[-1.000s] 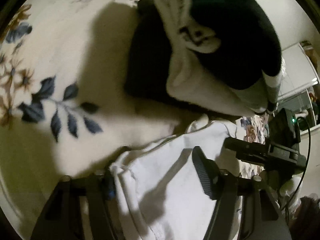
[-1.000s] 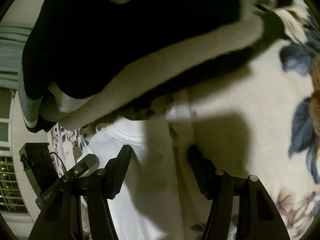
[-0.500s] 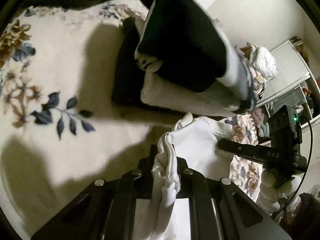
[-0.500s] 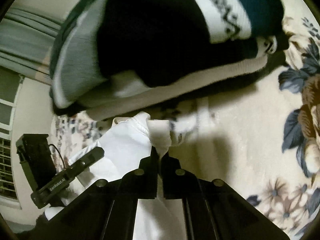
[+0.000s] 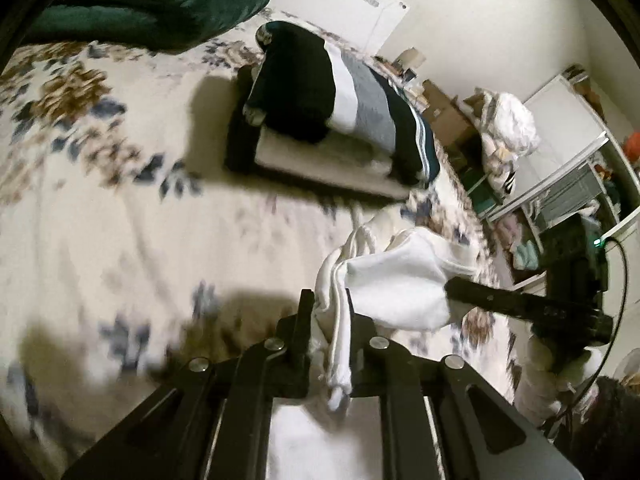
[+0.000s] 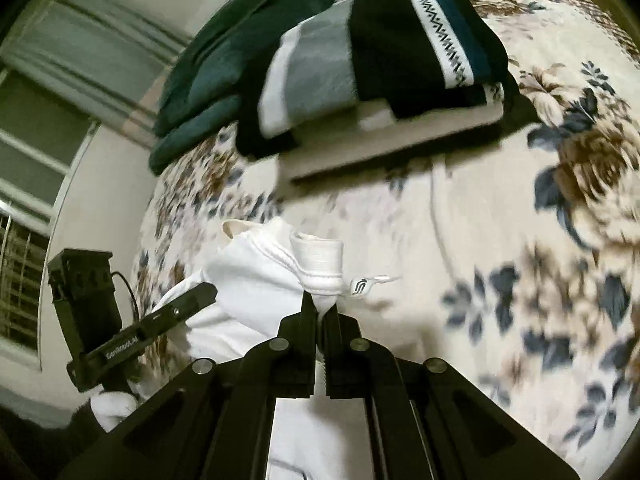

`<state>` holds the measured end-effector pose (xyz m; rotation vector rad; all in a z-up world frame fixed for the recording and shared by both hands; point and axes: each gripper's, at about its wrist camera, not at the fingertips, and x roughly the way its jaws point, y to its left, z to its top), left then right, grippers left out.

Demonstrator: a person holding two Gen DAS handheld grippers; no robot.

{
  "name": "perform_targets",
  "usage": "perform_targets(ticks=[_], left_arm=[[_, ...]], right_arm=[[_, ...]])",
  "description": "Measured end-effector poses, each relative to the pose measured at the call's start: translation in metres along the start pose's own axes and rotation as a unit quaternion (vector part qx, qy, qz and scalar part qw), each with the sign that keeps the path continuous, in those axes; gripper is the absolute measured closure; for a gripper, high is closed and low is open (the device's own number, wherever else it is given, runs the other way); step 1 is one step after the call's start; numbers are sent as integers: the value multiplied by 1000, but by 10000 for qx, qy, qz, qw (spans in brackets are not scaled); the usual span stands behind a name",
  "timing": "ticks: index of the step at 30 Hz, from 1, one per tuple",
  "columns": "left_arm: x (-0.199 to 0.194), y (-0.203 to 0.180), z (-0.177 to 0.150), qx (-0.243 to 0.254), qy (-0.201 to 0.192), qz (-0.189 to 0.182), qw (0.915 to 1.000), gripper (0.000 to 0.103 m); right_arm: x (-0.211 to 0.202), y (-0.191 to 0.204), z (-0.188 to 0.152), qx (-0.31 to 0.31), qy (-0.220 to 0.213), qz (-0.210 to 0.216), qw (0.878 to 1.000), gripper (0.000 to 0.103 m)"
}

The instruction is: Fold small clothes

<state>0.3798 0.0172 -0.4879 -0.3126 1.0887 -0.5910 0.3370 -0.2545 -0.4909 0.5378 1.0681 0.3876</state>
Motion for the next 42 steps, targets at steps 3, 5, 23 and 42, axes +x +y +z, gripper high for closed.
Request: perform_targets(ticks=[3, 5, 23, 42], left_arm=[[-13, -8, -33, -107, 207, 195, 9995, 82], [-23, -7, -62, -272, 418, 322, 9982, 70], [-34, 38, -139, -1950, 757, 415, 9770, 43], [-17, 62, -153, -2229, 1036, 698, 9668, 93]], right_arm=[[-11, 6, -39, -103, 162, 34, 9998, 100], [-15, 2, -64, -111, 343, 4, 9994, 97], [-32, -60, -156, 941, 1099, -354, 9888, 52], [22, -87, -190, 2158, 1469, -615, 9634, 98]])
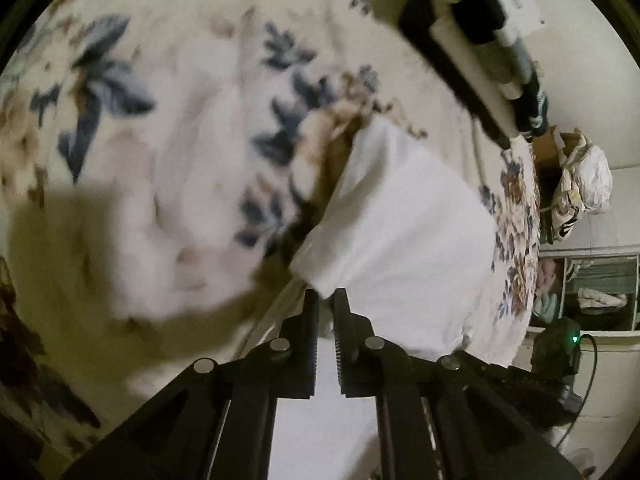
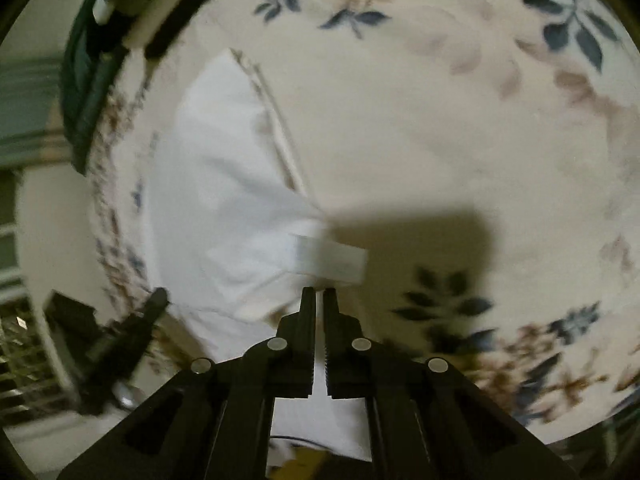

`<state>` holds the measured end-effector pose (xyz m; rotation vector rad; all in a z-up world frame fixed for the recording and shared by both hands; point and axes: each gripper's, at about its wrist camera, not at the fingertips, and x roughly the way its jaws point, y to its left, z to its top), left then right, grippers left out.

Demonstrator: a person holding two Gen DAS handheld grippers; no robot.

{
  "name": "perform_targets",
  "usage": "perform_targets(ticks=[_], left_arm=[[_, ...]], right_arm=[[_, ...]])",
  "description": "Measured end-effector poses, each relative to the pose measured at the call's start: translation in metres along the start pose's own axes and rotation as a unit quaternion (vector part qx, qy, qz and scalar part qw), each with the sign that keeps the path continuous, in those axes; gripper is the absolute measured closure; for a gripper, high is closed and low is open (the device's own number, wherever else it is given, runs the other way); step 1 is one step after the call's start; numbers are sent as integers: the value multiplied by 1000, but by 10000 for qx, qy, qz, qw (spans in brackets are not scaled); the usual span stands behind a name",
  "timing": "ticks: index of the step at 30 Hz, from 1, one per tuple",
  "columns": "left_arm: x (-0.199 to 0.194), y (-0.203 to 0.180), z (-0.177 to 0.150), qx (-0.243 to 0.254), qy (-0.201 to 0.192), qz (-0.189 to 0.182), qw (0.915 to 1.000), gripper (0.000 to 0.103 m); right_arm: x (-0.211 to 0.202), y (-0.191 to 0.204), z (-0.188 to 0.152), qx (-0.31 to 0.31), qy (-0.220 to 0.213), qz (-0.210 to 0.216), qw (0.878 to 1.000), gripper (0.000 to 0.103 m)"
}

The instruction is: Fold small clothes

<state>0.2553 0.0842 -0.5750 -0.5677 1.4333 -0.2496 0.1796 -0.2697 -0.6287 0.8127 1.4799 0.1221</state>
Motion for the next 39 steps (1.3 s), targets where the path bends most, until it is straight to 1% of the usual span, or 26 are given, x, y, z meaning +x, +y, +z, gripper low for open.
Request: perform_targets(ticks=[2, 3, 4, 5, 6, 9, 11, 12, 15, 17, 18, 20, 21, 22, 23, 24, 25, 27, 30, 33, 36, 39], left_arm=[[-9, -4, 4, 114, -32, 1, 9999, 80], [-16, -8, 8, 227, -141, -67, 9996, 73], [-21, -12, 13, 321, -241, -105, 9991, 54], [-25, -16, 19, 409, -381, -169, 9983, 43], [-29, -19, 26, 472, -546, -254, 9971, 43], [-22, -26, 53, 503, -683, -579, 9947, 43], [-8, -34, 72, 685, -708, -651, 9930, 43], [4, -38, 81, 758, -631, -657, 9930, 43], [41, -47, 100, 932, -202, -783, 9924, 43], [57, -50, 105, 1027, 8, -846, 9911, 43], [62, -51, 105, 1081, 49, -840, 9906, 43], [63, -55, 100, 1277, -65, -853, 9881, 47], [61, -57, 98, 1328, -119, -839, 9875, 54], [60, -58, 96, 1346, -132, -841, 9872, 81], [58, -57, 95, 1304, -126, -867, 9876, 89], [55, -55, 94, 1229, -175, -905, 9881, 89], [53, -56, 95, 1178, -220, -918, 9885, 90], [44, -58, 96, 1134, -325, -876, 9891, 91], [37, -66, 103, 1177, -399, -864, 9885, 92], [33, -75, 119, 1203, -444, -901, 9876, 92], [30, -86, 141, 1264, -552, -873, 9866, 92], [29, -103, 173, 1351, -688, -852, 9848, 91]], right_arm=[[-10, 2, 5, -98, -65, 177, 9998, 92], [-18, 4, 11, -166, -161, 293, 9993, 75], [-25, 7, 18, -210, -273, 407, 9986, 58], [-27, 9, 24, -228, -331, 488, 9980, 52], [-30, 11, 34, -241, -386, 601, 9972, 49], [-26, 18, 67, -272, -479, 712, 9959, 49], [-16, 24, 90, -297, -463, 814, 9952, 49], [-11, 26, 99, -321, -428, 854, 9949, 49], [11, 36, 123, -446, -234, 1040, 9933, 49], [21, 38, 131, -510, -116, 1228, 9911, 49], [25, 38, 134, -524, -79, 1295, 9902, 49], [31, 40, 135, -555, -25, 1345, 9894, 49], [34, 43, 136, -590, -31, 1345, 9892, 49], [35, 46, 135, -629, -51, 1329, 9891, 49], [32, 45, 132, -654, -81, 1341, 9888, 50], [31, 46, 130, -707, -97, 1356, 9882, 63], [31, 51, 129, -760, -104, 1300, 9885, 80], [25, 53, 126, -864, -174, 1175, 9892, 89], [14, 64, 128, -946, -322, 955, 9904, 93], [2, 76, 139, -905, -482, 908, 9906, 94], [-8, 90, 158, -889, -693, 918, 9894, 95], [-15, 110, 192, -854, -928, 817, 9886, 95]])
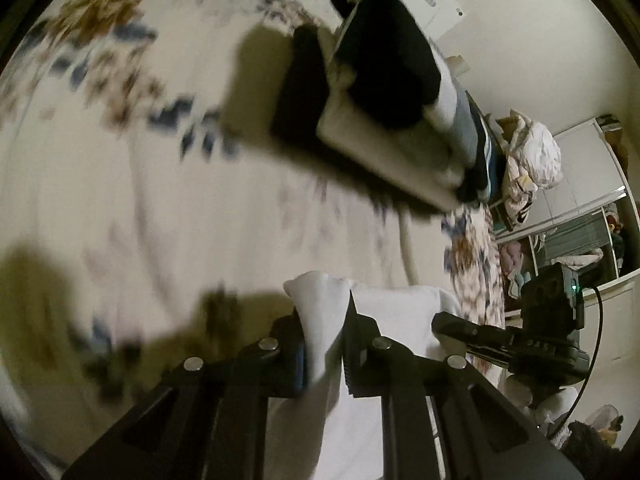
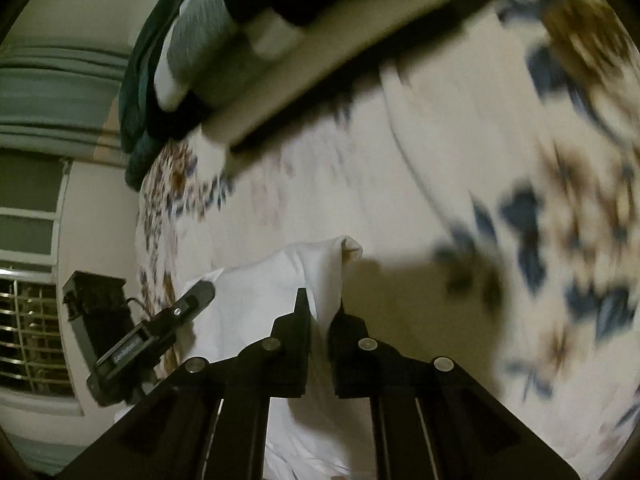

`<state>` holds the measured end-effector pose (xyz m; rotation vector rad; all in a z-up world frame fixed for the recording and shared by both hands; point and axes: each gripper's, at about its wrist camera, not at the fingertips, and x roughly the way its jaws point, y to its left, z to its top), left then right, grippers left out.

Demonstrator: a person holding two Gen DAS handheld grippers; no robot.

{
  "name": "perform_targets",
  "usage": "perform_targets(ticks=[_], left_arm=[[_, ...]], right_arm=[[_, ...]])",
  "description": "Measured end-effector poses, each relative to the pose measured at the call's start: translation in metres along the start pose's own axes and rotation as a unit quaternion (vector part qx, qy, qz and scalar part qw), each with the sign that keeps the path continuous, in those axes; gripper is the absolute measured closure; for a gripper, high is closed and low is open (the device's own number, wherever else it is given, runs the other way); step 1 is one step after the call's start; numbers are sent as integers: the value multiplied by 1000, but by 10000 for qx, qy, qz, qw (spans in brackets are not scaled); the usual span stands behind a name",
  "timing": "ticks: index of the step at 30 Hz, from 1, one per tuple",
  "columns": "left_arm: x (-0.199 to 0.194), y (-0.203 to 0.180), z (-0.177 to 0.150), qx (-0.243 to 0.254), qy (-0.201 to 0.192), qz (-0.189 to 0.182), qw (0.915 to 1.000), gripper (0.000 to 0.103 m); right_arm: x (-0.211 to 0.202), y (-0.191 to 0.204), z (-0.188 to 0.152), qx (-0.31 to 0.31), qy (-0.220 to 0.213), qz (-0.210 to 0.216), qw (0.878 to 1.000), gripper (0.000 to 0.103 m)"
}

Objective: Fold small clothes
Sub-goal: 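Open both grippers and release the folded T-shirt onto the bed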

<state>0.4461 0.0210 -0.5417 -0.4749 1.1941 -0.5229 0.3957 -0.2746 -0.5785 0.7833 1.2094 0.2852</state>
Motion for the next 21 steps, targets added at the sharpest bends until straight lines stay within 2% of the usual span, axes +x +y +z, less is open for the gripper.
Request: perform_targets(ticks=[3, 6, 8, 9, 10, 11, 13, 15, 18, 20, 21], left_arm=[[23, 7, 34, -124, 169, 24, 9998, 89], [41, 18, 45, -296, 580, 174, 9977, 87], [36, 22, 39, -307, 632, 191, 9973, 81], [26, 25, 32, -350, 545, 175, 9977, 78], [17, 29, 26, -441, 506, 115, 9977, 69], [7, 34, 19, -567, 441, 62, 9974, 56], [-12, 44, 2, -864, 267, 67, 9959, 48], [-23, 54, -19, -1189, 265, -28, 9925, 47], [-18, 56, -42, -1339, 439, 29, 9900, 47], [-6, 54, -49, -1295, 545, 179, 9899, 47], [0, 52, -53, -1212, 563, 441, 9901, 47]], right_arm=[[11, 4, 36, 33, -22, -250, 9997, 95], [22, -3, 53, 235, 297, -604, 9975, 90], [14, -6, 51, 311, 347, -560, 9973, 78], [6, -8, 46, 329, 314, -537, 9975, 61], [-3, -8, 39, 304, 256, -561, 9976, 51], [-8, -10, 33, 282, 229, -557, 9978, 50], [-17, -15, 12, 310, 256, -599, 9974, 50], [-19, -24, -9, 481, 356, -619, 9963, 50], [-12, -36, -34, 709, 474, -691, 9940, 50], [-3, -44, -47, 848, 521, -821, 9916, 50], [2, -47, -52, 885, 532, -931, 9903, 54]])
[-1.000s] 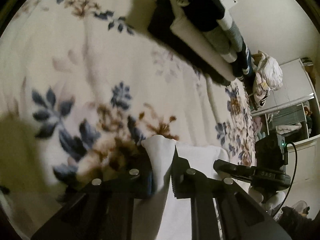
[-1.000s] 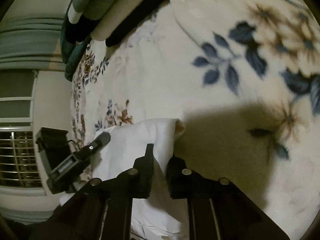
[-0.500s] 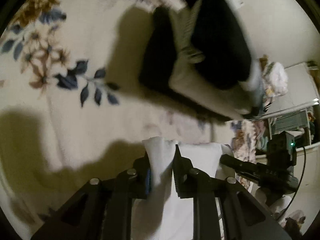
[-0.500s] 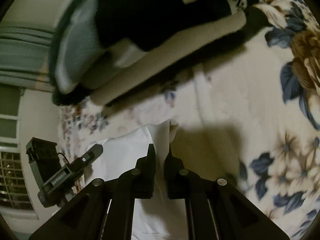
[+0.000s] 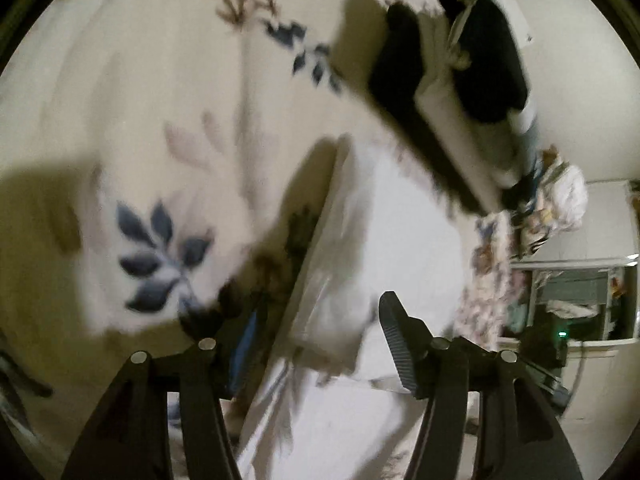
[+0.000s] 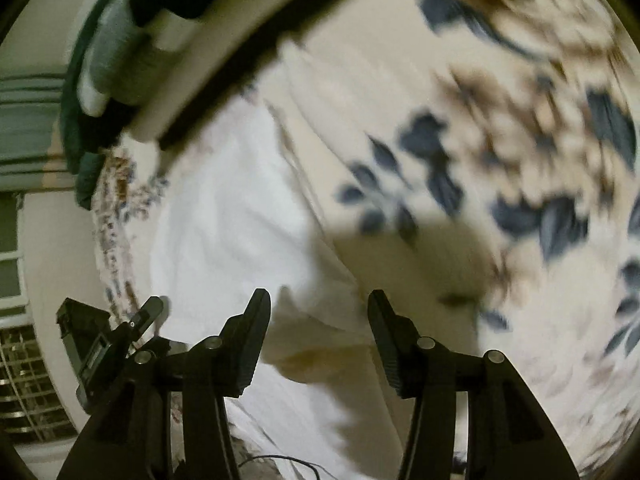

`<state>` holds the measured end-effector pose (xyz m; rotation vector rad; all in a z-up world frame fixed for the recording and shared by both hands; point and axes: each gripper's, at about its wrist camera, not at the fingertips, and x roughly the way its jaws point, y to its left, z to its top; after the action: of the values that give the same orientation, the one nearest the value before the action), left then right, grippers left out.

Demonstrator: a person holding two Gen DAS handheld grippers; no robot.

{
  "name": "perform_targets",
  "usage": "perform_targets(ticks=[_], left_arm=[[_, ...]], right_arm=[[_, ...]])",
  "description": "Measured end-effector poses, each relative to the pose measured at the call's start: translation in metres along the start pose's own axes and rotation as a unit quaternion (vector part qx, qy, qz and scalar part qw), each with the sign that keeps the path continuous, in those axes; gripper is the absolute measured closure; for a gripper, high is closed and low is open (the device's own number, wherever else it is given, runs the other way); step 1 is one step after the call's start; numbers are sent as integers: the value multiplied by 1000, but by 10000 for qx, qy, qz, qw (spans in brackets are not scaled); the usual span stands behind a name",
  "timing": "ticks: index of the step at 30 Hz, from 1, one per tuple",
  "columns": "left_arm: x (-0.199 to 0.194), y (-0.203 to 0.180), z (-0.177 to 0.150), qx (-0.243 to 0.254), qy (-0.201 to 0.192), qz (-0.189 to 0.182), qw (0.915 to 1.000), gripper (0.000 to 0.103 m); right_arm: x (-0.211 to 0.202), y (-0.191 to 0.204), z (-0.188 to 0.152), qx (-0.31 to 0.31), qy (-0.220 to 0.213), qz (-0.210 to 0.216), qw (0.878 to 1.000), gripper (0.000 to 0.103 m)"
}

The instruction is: Fold small clothes

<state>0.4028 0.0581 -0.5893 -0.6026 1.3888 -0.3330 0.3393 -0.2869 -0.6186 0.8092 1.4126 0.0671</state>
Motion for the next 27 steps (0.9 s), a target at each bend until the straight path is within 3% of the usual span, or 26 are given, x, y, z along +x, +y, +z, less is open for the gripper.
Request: perform_targets(ticks=[3, 6, 10, 15, 20, 27], left_arm=[[8, -4, -6, 214, -61, 515, 9984, 47], [-9, -13, -15, 328, -174, 626, 9973, 48], [-51, -24, -37, 664, -322, 506, 9960, 47], [-77, -2, -94, 615, 212, 472, 9968, 46], [-66, 36, -163, 139, 901, 741, 9931, 46], [-41, 59, -220, -252, 1171, 896, 9887, 46]], right_arm=[[10, -5, -8, -17, 57, -354, 9994, 57], [5, -5, -15, -39, 46, -344, 9994, 57], [-22, -10, -35, -82, 19, -168, 9998, 56], [-52, -40, -82, 87, 311, 7, 9995, 55], [-51, -77, -147, 256, 719, -125, 9970, 55], [-24, -115, -210, 461, 1060, -224, 9930, 55]])
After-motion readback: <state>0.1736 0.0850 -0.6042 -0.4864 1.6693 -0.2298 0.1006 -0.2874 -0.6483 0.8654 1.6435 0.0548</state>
